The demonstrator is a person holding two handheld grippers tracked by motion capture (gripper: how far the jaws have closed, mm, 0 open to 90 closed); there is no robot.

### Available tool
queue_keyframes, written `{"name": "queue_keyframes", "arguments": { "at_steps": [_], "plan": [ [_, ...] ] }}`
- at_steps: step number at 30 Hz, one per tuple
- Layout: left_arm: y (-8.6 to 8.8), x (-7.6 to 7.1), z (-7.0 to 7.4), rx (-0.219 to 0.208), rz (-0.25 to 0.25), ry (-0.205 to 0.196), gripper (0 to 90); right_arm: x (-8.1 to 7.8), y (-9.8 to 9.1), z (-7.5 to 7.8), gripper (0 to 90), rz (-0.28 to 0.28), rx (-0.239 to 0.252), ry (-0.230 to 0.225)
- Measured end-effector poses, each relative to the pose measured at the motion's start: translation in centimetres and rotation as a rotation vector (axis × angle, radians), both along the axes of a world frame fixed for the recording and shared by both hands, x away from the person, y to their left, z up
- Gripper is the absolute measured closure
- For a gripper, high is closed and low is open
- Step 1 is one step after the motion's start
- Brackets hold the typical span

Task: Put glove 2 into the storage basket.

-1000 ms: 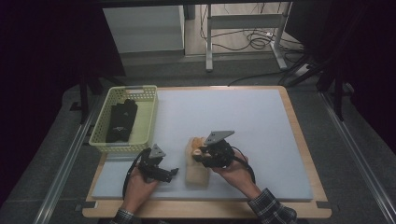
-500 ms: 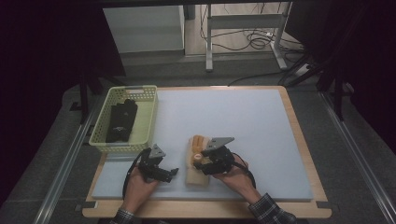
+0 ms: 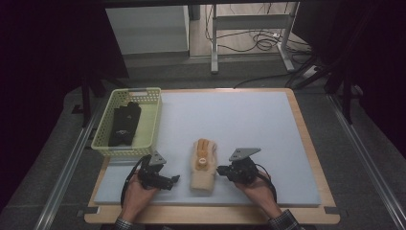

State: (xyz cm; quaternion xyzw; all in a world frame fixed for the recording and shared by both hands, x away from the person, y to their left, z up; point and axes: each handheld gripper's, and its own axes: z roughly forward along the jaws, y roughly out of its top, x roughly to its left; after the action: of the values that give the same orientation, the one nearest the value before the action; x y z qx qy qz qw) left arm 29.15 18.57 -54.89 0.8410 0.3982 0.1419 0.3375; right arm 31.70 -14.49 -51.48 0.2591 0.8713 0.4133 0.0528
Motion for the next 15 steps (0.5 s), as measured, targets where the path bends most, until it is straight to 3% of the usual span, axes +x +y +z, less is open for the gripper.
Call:
{"name": "queue_keyframes", "arguments": {
  "at_steps": [5, 6, 15],
  "plan": [
    [1.3, -0.6, -0.1, -0.001, 0.040, -0.007, 3.5, -1.0, -0.2, -1.3, 85.0, 0.015, -0.021, 0.010],
    [1.8, -0.8, -0.3, -0.021, 0.053, -0.005, 3.4, -1.3, -0.1, -1.8, 85.0, 0.019, -0.035, 0.011],
    [2.2, -1.3, -0.4, -0.031, 0.049, -0.010, 3.6, -1.6, 1.5, -2.1, 84.9, 0.047, -0.030, -0.001]
  ]
}}
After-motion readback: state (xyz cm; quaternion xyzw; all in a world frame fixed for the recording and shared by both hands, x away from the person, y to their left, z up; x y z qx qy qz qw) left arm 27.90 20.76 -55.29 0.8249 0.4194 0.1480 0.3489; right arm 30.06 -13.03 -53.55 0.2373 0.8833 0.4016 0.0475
